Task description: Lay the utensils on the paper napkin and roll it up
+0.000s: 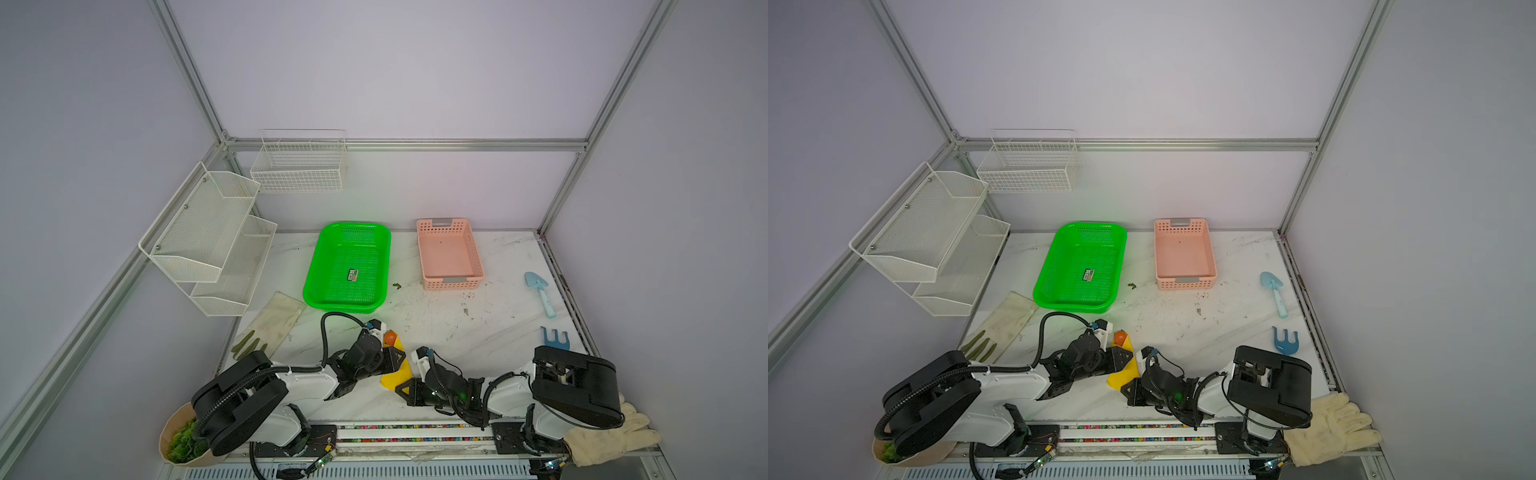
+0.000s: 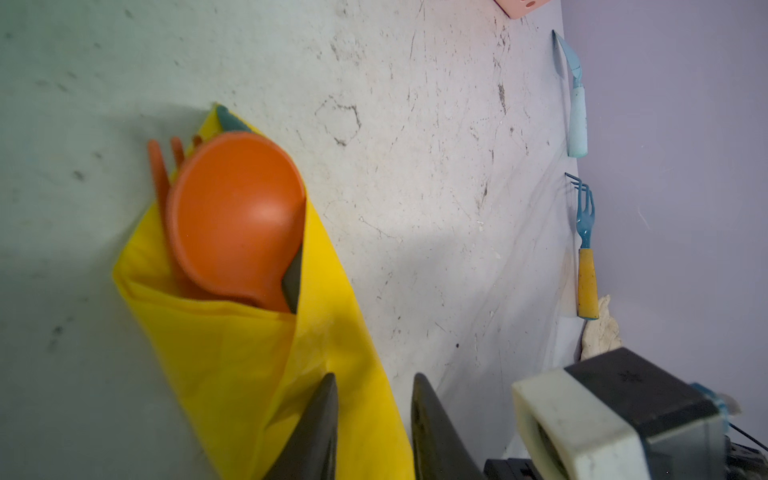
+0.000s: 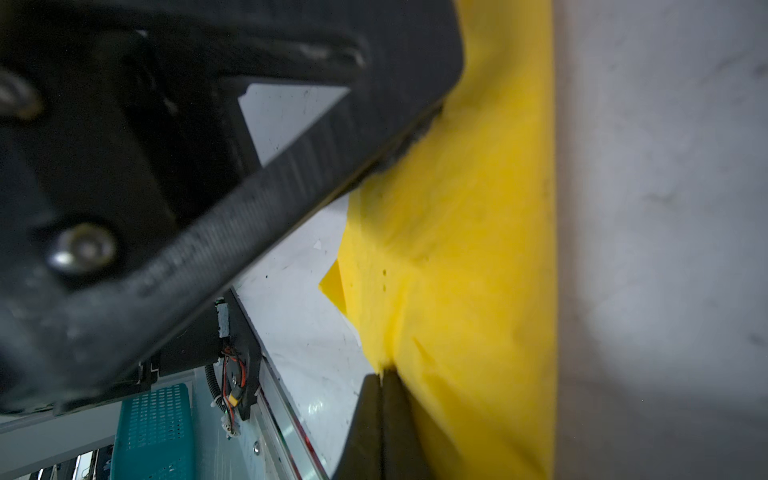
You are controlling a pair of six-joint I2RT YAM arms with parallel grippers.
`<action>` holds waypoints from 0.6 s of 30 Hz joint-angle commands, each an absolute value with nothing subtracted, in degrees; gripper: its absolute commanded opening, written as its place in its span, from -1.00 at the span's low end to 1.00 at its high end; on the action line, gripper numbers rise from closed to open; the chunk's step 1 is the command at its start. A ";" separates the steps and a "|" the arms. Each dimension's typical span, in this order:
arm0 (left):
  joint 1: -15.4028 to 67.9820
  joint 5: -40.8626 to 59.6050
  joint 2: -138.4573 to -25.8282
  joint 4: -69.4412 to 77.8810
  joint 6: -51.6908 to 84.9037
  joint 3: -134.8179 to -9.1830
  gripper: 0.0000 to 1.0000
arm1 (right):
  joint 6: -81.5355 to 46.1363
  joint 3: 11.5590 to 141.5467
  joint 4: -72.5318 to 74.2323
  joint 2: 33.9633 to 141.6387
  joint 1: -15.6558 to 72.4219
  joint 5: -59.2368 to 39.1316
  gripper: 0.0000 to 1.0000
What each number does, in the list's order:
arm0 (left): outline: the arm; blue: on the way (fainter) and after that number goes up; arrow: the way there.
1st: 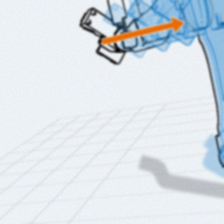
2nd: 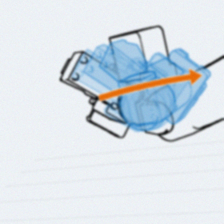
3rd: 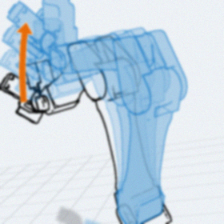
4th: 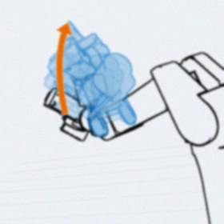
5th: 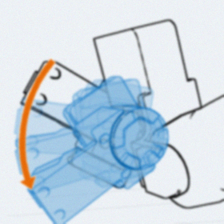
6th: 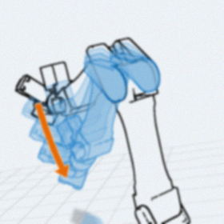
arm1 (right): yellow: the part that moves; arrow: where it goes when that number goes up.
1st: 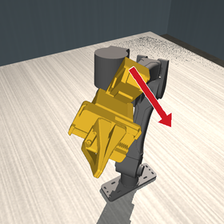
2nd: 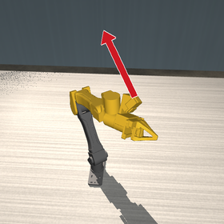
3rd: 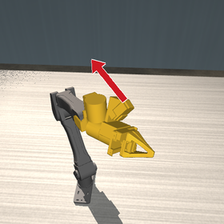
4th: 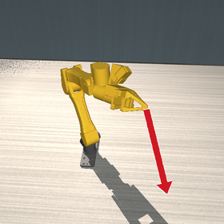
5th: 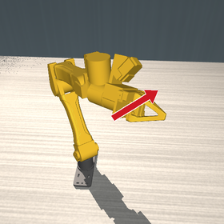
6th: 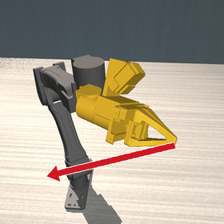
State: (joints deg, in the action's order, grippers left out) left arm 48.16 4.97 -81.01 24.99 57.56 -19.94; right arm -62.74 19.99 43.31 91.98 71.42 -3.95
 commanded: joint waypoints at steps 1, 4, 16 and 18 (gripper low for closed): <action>48.43 3.96 -83.80 28.26 58.10 -17.30 -0.39 | -63.63 19.16 36.96 91.44 71.71 -2.72 -1.00; 48.38 3.76 -85.17 29.47 58.10 -16.66 -0.41 | -63.48 19.94 35.82 89.87 71.65 -3.25 -1.00; 48.33 3.71 -89.78 38.03 56.25 -13.01 -0.42 | -51.83 23.78 15.94 64.54 60.21 -7.42 -0.74; 48.34 4.41 -90.97 39.36 56.16 -12.88 -0.42 | -49.87 22.23 16.08 62.80 55.67 -11.28 -0.98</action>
